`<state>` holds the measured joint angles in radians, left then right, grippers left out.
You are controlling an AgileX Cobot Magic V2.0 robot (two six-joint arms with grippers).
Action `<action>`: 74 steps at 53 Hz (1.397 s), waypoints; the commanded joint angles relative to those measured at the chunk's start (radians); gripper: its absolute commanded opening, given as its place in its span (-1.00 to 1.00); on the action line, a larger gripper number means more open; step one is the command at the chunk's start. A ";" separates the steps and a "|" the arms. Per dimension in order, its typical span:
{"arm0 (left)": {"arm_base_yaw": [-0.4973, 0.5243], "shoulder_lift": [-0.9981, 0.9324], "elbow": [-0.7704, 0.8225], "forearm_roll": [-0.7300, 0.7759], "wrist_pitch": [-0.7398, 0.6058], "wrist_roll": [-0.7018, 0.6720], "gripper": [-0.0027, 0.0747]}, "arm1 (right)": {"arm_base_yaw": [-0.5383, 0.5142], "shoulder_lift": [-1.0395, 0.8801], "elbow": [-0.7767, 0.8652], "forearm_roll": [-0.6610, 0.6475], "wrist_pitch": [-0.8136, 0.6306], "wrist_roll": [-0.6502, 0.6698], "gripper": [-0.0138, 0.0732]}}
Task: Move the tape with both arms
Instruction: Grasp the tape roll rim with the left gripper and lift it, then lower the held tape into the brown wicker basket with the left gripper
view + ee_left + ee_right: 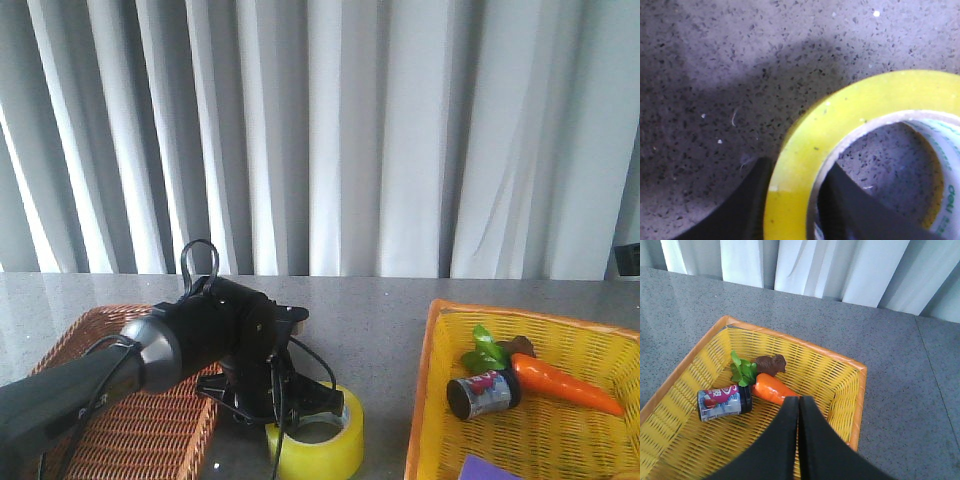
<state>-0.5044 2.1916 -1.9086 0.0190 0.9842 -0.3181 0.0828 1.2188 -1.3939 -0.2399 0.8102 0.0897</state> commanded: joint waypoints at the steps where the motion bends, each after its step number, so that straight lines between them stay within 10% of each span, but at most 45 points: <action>1: -0.008 -0.103 -0.030 -0.019 -0.081 -0.003 -0.95 | -0.001 -0.021 -0.026 -0.022 -0.060 -0.001 -0.70; 22: -0.003 -0.341 -0.030 0.059 -0.250 0.040 -0.95 | -0.001 -0.021 -0.026 -0.022 -0.060 -0.001 -0.70; 74: 0.338 -0.278 -0.029 0.149 0.027 0.111 -0.95 | -0.001 -0.021 -0.026 -0.022 -0.060 -0.001 -0.70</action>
<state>-0.1657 1.9263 -1.9041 0.1695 1.0542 -0.2093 0.0828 1.2188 -1.3939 -0.2399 0.8102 0.0897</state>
